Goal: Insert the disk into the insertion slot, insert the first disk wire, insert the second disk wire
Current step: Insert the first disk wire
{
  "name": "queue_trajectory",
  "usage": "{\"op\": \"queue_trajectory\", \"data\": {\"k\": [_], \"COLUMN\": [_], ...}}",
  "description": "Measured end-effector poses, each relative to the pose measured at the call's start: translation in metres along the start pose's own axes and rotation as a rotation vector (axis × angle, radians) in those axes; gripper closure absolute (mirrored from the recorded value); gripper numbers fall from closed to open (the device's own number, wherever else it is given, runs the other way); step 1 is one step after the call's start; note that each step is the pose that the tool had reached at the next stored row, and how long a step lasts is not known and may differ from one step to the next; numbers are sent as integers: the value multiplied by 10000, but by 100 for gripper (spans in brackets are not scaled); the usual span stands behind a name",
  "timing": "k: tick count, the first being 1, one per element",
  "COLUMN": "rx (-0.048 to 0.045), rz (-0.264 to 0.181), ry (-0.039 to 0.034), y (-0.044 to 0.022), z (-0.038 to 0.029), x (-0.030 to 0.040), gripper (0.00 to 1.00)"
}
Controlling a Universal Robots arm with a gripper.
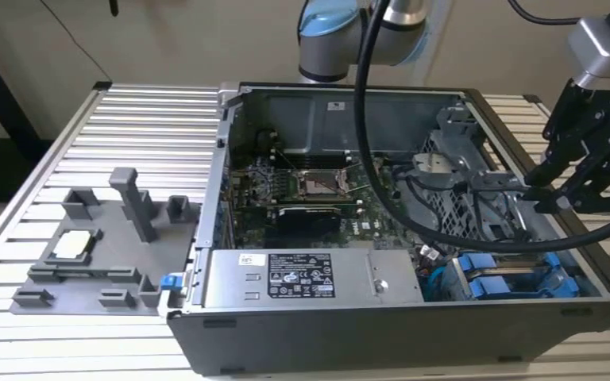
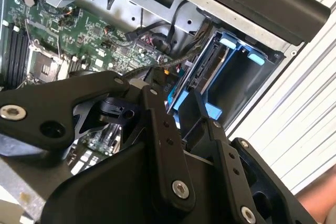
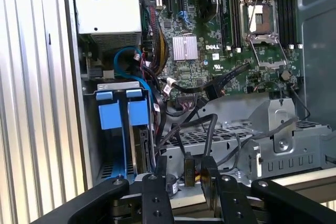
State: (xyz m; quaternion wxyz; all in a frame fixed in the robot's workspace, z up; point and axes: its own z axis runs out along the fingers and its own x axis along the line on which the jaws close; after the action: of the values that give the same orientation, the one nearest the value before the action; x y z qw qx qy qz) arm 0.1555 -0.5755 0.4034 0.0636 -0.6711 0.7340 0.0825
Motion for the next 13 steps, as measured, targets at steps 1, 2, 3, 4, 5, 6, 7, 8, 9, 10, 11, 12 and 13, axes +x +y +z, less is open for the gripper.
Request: {"op": "queue_trajectory", "data": {"k": [1, 2, 3, 4, 5, 6, 7, 8, 9, 10, 11, 12, 13], "rx": [0, 0, 0, 0, 0, 0, 0, 0, 0, 0, 0, 0, 0], "rz": [0, 0, 0, 0, 0, 0, 0, 0, 0, 0, 0, 0, 0], "ry": [0, 0, 0, 0, 0, 0, 0, 0, 0, 0, 1, 0, 0], "y": [0, -1, -1, -1, -1, -2, -2, -2, -2, -2, -3, -3, -3], "z": [0, 0, 0, 0, 0, 0, 0, 0, 0, 0, 0, 0, 0], "x": [0, 0, 0, 0, 0, 0, 0, 0, 0, 0, 0, 0, 0], "gripper": [60, 60, 60, 62, 69, 69, 75, 81, 81, 81, 81, 81, 81]}}
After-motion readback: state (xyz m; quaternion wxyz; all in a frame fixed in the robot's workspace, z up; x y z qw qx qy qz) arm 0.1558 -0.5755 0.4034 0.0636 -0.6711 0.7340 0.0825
